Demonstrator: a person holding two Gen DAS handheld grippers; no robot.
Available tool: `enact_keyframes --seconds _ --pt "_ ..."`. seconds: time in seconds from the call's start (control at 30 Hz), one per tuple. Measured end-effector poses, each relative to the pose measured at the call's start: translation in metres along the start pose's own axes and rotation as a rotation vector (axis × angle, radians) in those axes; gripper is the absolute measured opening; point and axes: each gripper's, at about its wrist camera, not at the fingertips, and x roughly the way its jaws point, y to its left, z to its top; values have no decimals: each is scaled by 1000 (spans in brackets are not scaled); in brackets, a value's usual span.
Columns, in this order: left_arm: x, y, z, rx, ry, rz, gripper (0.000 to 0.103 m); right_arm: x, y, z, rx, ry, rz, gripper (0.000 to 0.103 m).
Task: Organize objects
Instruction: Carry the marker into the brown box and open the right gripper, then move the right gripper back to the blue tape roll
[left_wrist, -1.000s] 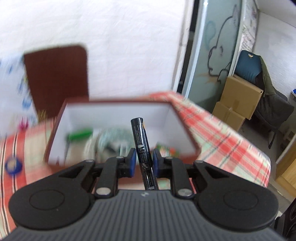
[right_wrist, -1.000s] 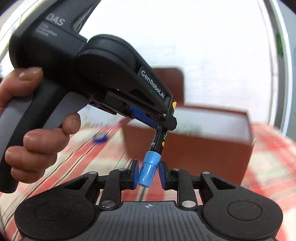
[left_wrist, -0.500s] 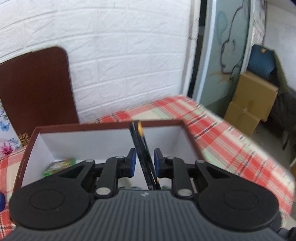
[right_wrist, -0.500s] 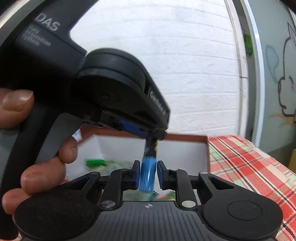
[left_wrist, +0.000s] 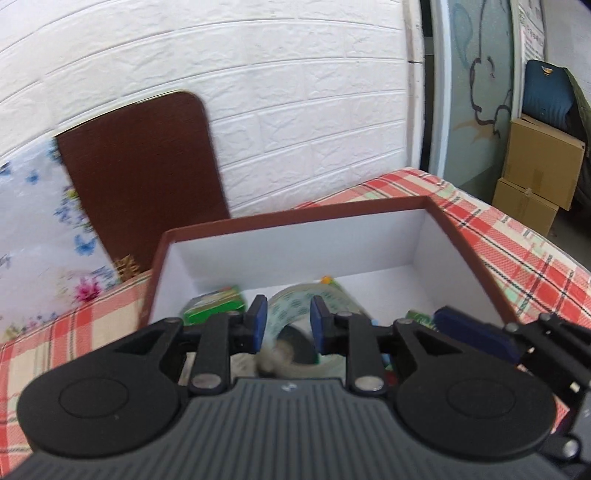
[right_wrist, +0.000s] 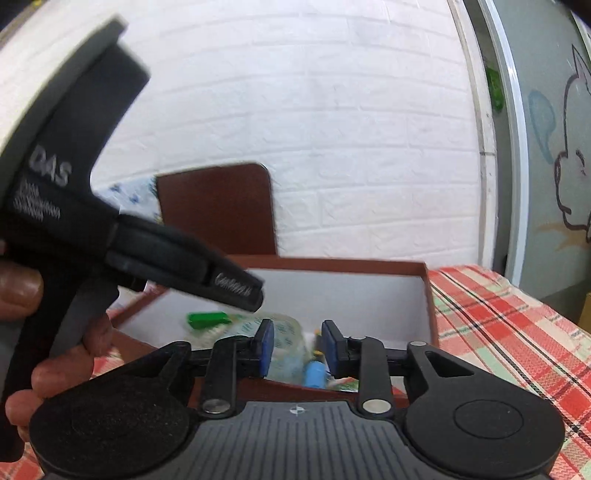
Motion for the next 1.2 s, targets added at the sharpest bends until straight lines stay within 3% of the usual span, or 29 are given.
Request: enact_keyframes --seconds 0.13,0.27,0.53,0.9,0.93,1.0,1.1,1.13,1.2 --pt "-17 27 -20 -32 19 43 28 -27 20 0 -4 -23 56 32" --pt "-29 57 -45 -65 32 85 38 -38 52 -11 -23 -11 120 34" --pt "-34 129 -94 -172 114 199 39 -21 122 -54 -111 166 257 34" --pt "-21 199 -160 -286 214 323 41 1 182 -88 -230 323 323 38" --pt "-20 205 -164 -296 218 333 43 6 184 -91 -234 335 323 38" --pt "-23 215 -172 -316 192 344 59 12 189 -95 -243 354 316 40" --pt "-23 228 -181 -311 154 376 68 14 195 -99 -256 351 302 47" --pt "-22 231 -184 -292 133 393 70 16 197 -98 -261 349 299 51" --pt "-18 236 -195 -216 64 451 86 23 202 -98 -264 343 287 57"
